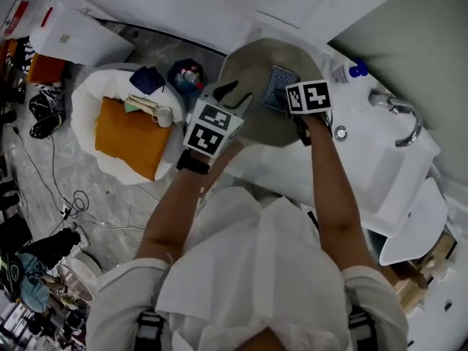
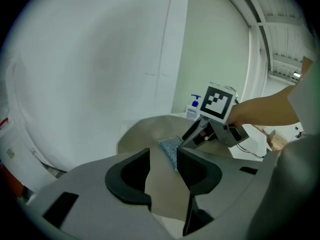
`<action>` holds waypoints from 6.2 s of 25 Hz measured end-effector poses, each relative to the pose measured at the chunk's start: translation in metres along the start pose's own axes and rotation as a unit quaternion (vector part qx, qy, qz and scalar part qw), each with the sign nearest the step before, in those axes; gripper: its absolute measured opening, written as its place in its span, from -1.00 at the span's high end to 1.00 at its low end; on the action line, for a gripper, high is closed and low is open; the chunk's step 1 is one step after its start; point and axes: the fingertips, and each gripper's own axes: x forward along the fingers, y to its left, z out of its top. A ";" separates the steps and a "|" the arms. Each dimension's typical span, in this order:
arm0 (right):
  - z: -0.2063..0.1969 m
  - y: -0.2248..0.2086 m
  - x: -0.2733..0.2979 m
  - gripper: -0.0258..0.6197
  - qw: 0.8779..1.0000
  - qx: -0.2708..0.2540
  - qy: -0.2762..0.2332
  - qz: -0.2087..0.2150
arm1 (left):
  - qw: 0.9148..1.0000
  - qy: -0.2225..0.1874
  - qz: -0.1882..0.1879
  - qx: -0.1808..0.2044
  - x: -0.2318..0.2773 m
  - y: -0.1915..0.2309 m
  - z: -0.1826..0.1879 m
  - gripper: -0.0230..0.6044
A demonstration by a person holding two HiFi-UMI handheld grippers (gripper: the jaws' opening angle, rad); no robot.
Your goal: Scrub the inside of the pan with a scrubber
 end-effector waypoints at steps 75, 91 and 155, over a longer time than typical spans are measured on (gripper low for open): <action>0.030 -0.027 0.010 0.83 0.991 -0.042 -0.086 -0.098 | 0.935 0.318 -0.150 0.038 -0.018 -0.102 -0.172 -0.12; 0.048 -0.018 0.035 0.83 0.989 -0.046 -0.096 -0.101 | 0.932 0.325 -0.160 0.026 -0.023 -0.084 -0.160 0.09; 0.042 0.102 0.053 0.83 0.981 -0.173 -0.056 0.061 | 0.932 0.324 -0.158 0.029 -0.021 -0.083 -0.161 0.09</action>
